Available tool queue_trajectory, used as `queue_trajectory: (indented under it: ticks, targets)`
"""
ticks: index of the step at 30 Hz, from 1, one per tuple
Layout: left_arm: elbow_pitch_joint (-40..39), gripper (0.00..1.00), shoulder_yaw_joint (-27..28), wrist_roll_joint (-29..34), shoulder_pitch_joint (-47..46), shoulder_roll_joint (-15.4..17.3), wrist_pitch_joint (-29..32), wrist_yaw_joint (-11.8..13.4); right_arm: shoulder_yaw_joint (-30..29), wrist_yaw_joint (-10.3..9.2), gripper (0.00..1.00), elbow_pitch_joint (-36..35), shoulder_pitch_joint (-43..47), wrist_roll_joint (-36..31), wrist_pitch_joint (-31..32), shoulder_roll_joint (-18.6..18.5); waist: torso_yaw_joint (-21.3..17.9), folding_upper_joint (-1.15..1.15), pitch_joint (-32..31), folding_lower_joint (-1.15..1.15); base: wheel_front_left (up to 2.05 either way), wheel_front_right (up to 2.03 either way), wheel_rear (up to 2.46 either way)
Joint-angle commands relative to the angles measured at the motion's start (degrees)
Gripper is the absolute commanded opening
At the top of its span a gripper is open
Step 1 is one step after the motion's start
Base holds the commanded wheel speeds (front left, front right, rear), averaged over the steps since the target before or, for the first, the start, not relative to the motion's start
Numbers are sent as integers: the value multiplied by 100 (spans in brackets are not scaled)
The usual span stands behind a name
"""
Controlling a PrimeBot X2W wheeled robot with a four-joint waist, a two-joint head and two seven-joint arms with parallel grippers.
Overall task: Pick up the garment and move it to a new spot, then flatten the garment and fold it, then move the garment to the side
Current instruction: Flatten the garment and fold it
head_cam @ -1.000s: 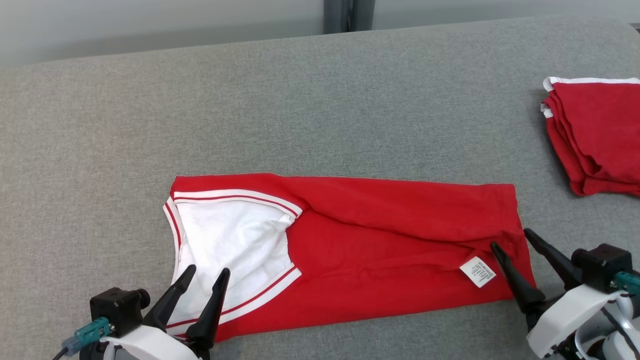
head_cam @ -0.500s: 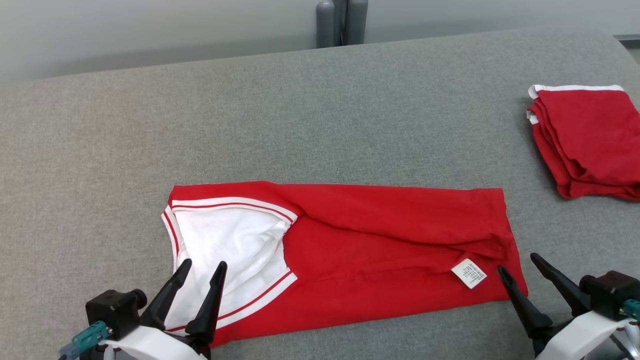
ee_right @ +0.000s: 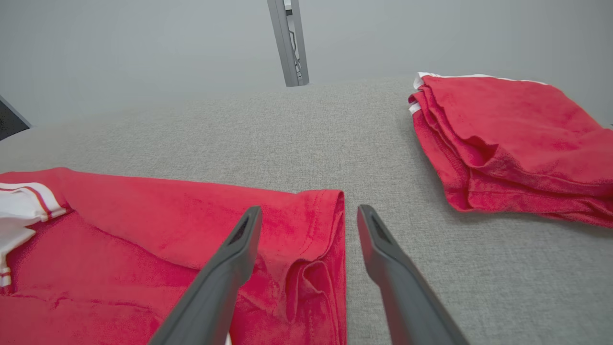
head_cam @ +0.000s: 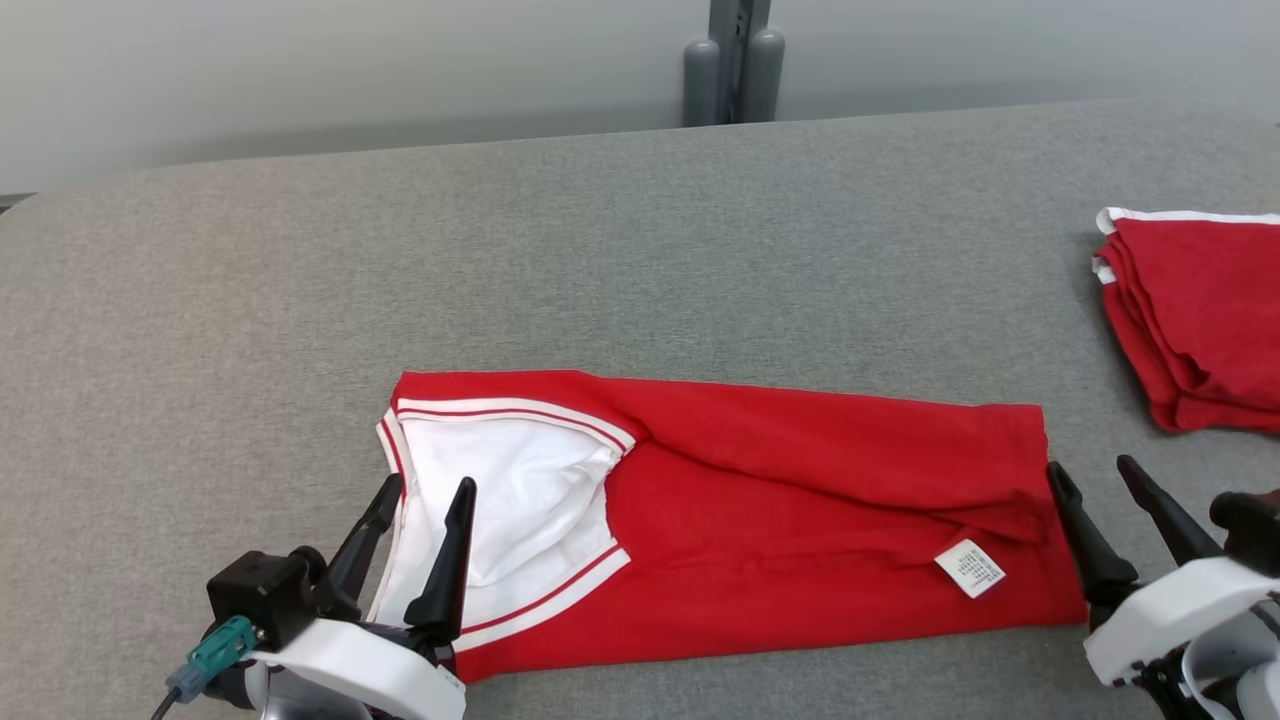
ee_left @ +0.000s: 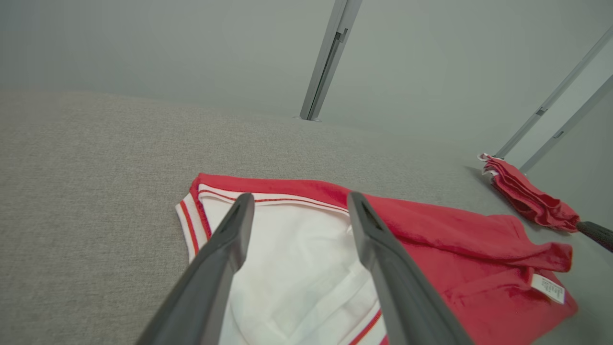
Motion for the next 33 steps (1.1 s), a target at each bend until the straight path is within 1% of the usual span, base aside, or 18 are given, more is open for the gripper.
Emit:
queue_trajectory:
  ticks: [1, 5, 9, 15, 19, 26, 27, 29, 30, 31, 32, 33]
  targets:
    - [58, 100, -1, 47, -123, -10, -53, 34, -73, 1, 100, 148, -151, -52, 75, 70, 66, 0, -7, 0, 0, 0, 0]
    - [183, 100, -26, 68, -199, -50, -115, 15, -164, 1, 100, 616, -469, -171, 239, 222, 151, 0, 9, 0, 0, 0, 0]
    - [275, 100, -53, 67, -260, -87, -173, -25, -58, 1, 100, 1052, -632, -205, 357, 242, 243, 0, 33, 0, 0, 0, 0]
    - [366, 100, -37, 28, -257, -95, -249, -28, 112, 1, 100, 1377, -549, -90, 406, 160, 250, 0, 57, 0, 0, 0, 0]
    - [396, 100, -44, 12, -277, -91, -265, -16, 202, 1, 100, 1553, -539, -132, 409, 128, 208, 0, 65, 0, 0, 0, 0]
    - [416, 100, -79, 5, -339, -74, -262, -25, 383, 1, 100, 1991, -726, -82, 442, 235, 172, 0, 71, 0, 0, 0, 0]
    - [419, 100, -82, 5, -344, -72, -262, -23, 439, 1, 99, 2064, -762, -50, 471, 247, 173, 0, 71, 0, 0, 0, 0]
    - [430, 100, -89, 2, -348, -67, -263, -20, 547, 1, 49, 2201, -831, -33, 541, 285, 181, 0, 68, 0, 0, 0, 0]
    - [431, 100, -89, -2, -351, -65, -268, -19, 588, 1, 40, 2270, -861, -7, 568, 304, 187, 0, 65, 0, 0, 0, 0]
    - [436, 100, -90, -3, -350, -61, -275, -18, 624, 1, 33, 2328, -892, 16, 604, 314, 193, 0, 60, 0, 0, 0, 0]
    - [441, 100, -92, -4, -348, -60, -281, -17, 666, 1, 28, 2380, -920, 30, 624, 310, 201, 0, 53, 0, 0, 0, 0]
    - [441, 100, -92, -4, -348, -60, -281, -17, 666, 1, 28, 2380, -920, 30, 624, 310, 201, 0, 53, 0, 0, 0, 0]
